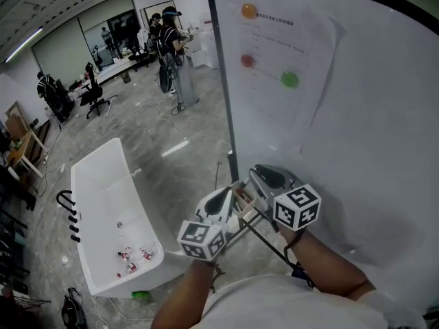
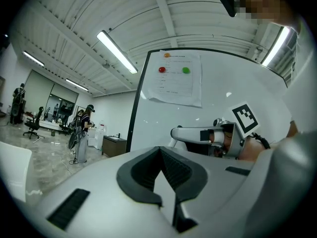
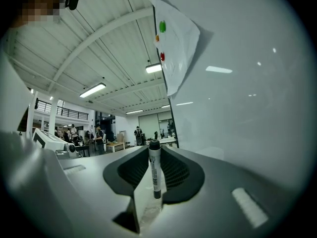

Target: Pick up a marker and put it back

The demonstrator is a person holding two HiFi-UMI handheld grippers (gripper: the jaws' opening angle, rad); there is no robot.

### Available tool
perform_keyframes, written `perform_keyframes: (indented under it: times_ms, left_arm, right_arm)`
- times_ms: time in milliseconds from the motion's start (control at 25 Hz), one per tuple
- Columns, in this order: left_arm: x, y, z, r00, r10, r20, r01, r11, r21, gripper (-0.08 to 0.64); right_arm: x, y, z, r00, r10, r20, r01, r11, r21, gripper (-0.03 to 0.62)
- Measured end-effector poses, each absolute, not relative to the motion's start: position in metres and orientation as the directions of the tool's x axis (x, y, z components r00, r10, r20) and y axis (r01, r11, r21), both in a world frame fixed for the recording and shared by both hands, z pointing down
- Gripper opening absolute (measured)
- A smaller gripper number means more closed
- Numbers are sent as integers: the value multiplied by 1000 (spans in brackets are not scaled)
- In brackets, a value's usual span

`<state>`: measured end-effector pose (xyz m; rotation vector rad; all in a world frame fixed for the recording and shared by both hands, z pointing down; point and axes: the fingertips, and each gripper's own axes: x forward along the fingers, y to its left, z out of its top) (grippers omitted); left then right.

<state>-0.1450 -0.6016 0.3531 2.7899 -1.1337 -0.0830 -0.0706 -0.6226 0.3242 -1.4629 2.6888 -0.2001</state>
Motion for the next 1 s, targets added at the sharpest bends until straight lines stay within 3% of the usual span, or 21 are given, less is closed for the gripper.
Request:
perform_keyframes:
  times_ms: [560,1000]
  left_arm:
    - [-174,-632,409,658,-746,99,-749,-636,189,5]
    - [-185,-654,470,624,-754,206,-779,-578,243,5]
  right_arm:
    - [-87,-669,425,-575,-804,149,-811,537,-234,75]
    - [-93,-692,556,-576,-758,304,-816,518,-254,75]
